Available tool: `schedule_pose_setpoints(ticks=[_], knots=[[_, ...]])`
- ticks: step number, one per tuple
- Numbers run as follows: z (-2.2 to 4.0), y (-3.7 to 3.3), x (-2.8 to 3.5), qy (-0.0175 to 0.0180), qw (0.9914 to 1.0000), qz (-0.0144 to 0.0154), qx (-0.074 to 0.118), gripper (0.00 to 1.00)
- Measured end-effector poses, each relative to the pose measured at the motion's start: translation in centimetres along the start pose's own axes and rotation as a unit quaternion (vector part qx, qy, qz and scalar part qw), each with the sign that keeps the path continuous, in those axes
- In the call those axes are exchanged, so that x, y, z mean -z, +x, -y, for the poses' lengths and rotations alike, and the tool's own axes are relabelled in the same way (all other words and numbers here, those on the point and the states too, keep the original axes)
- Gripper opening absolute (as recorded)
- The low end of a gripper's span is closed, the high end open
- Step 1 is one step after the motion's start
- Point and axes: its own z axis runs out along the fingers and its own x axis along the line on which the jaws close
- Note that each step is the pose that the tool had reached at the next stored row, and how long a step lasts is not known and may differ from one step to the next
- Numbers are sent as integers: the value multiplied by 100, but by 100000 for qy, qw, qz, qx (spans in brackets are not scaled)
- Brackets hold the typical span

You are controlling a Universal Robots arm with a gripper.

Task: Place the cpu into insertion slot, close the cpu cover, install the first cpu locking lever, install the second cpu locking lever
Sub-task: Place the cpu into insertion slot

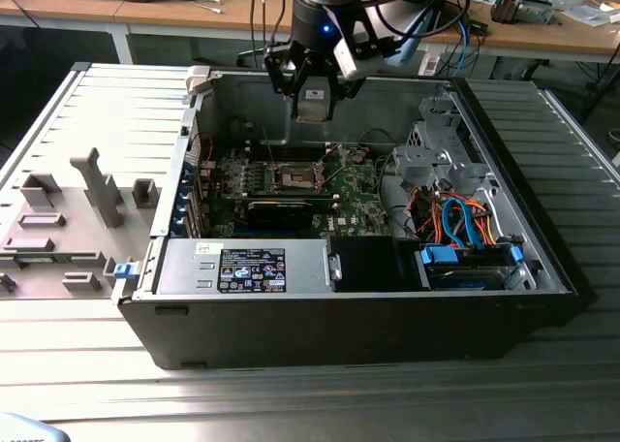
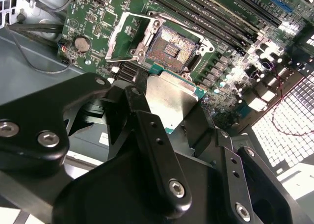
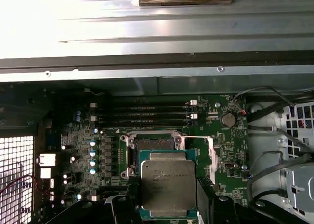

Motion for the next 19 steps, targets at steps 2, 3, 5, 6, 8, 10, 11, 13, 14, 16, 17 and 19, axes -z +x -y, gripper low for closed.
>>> schedule_pose_setpoints(ticks=[2,3,5,6,8,10,11,13,14,16,17,19], knots=[[2,19,-13,10,100000,-18,186,55],[2,26,-18,11,99999,-37,382,55],[4,40,-36,42,99979,-185,2060,55],[5,45,-42,55,99966,-236,2614,55],[6,51,-53,55,99963,-243,2700,55],[7,54,-64,57,99963,-247,2709,55],[8,55,-69,60,99963,-249,2713,55],[8,56,-74,64,99963,-250,2703,55],[9,57,-78,60,99963,-249,2704,55],[9,56,-82,59,99963,-247,2703,55],[9,56,-84,59,99963,-247,2705,55],[9,56,-88,59,99963,-247,2706,55]])
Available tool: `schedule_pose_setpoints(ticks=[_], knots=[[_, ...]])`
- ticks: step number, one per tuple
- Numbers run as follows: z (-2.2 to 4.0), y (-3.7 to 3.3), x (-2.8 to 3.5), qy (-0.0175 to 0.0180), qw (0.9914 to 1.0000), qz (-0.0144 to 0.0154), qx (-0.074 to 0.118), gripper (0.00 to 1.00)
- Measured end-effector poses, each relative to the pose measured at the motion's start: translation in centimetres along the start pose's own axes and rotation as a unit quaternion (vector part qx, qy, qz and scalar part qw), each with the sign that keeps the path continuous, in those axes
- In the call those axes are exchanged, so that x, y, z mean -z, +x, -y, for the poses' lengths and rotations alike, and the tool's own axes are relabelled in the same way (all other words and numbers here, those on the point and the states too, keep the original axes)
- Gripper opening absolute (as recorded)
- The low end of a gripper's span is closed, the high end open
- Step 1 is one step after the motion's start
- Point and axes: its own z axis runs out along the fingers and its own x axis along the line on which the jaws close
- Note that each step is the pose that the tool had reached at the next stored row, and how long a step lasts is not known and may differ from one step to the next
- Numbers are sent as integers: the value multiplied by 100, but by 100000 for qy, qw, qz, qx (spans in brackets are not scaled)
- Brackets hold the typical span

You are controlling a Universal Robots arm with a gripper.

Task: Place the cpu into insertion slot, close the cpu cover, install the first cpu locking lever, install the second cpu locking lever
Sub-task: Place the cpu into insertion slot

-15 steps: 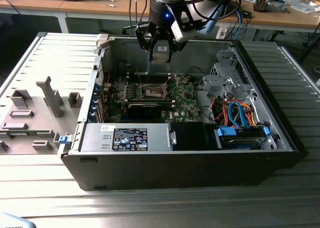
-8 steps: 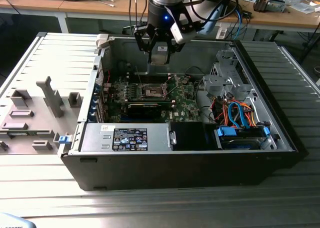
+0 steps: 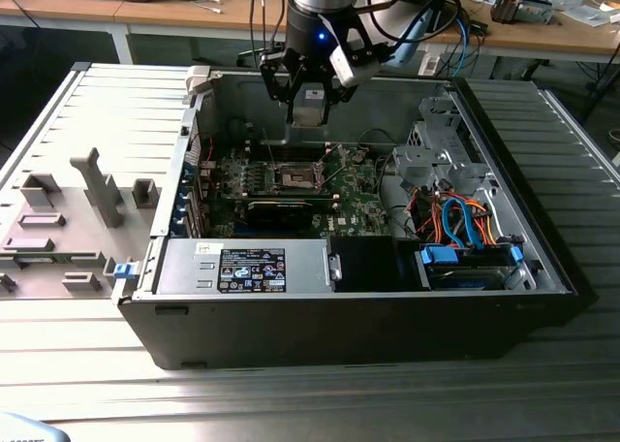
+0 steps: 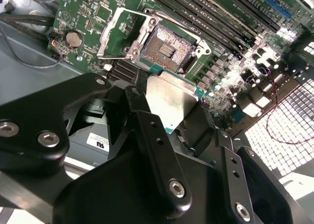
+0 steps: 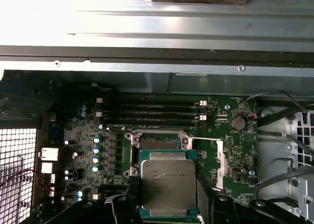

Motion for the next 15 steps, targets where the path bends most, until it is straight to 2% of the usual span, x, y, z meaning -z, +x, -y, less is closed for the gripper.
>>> schedule_pose_setpoints(ticks=[15], knots=[[3,-1,-36,-4,100000,2,-1,55]])
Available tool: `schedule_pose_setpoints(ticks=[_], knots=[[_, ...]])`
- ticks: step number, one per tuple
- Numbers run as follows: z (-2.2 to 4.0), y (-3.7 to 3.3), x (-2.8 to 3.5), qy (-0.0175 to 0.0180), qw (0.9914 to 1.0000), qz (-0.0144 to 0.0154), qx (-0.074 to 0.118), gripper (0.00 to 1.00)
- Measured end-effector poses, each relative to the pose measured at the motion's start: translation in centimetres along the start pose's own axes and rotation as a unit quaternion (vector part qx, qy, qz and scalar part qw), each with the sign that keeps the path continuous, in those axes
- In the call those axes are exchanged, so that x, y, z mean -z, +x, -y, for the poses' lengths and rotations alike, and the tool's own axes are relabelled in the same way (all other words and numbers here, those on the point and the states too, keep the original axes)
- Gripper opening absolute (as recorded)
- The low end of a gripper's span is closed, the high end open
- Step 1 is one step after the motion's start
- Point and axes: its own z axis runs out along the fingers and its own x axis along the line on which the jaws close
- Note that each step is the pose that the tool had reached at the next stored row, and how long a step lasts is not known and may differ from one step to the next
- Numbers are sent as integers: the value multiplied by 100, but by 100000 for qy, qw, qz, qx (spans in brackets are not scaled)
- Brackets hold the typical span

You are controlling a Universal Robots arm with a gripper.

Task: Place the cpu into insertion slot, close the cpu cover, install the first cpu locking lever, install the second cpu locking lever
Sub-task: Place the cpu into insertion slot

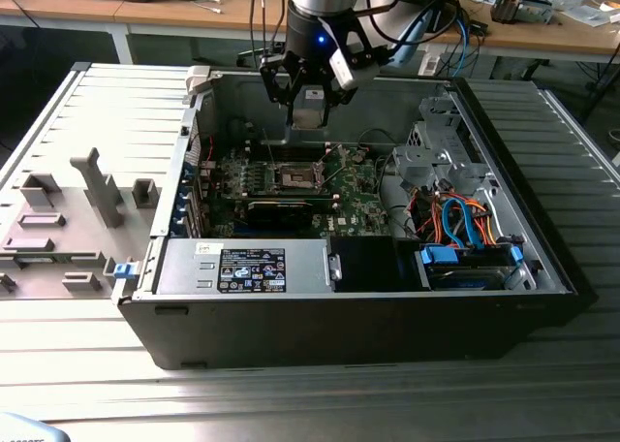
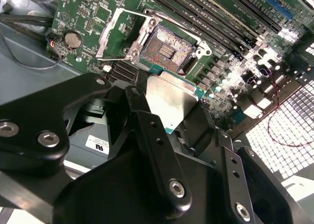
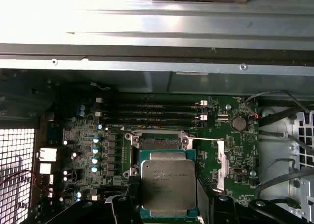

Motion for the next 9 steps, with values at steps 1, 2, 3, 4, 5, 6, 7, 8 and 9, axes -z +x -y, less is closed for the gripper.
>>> schedule_pose_setpoints(ticks=[1,2,3,4,5,6,7,8,9], knots=[[0,0,-2,3,100000,-2,-1,55],[0,0,-3,2,100000,0,0,55],[0,0,-5,1,100000,-1,-2,55],[1,0,-8,2,100000,-1,0,55],[1,0,-11,0,100000,2,-1,55],[1,0,-13,-1,100000,2,-1,55],[1,0,-15,0,100000,0,-2,55],[2,0,-17,-1,100000,1,-1,55],[2,0,-19,0,100000,0,-1,55]])
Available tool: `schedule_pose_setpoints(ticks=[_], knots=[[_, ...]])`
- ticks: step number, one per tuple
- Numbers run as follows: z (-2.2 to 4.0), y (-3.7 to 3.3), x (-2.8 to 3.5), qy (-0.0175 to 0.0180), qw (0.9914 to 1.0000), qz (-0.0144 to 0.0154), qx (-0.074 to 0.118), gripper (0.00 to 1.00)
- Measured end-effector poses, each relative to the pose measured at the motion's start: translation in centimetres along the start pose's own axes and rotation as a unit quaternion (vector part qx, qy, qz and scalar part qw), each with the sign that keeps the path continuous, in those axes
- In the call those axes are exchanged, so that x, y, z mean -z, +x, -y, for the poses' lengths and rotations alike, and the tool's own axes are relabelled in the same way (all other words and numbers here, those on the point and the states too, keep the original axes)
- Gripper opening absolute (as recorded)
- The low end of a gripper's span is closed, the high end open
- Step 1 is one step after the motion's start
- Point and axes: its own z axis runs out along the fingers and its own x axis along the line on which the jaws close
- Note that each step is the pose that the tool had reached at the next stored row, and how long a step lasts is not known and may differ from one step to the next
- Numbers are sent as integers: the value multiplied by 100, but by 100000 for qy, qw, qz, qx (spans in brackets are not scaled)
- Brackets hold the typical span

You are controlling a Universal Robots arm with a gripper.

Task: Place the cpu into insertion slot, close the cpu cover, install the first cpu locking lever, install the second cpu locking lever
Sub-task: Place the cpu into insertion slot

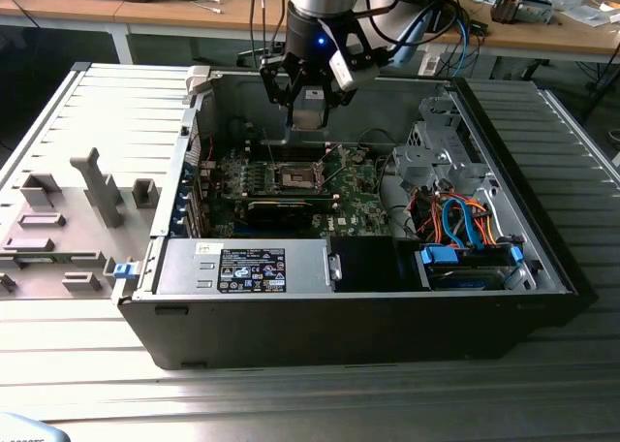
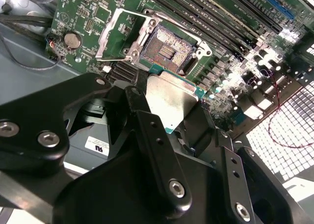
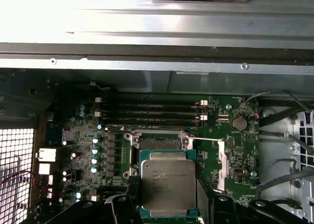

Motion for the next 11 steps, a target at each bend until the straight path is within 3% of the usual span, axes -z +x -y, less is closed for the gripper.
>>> schedule_pose_setpoints(ticks=[11], knots=[[2,-1,-25,3,100000,0,1,55]])
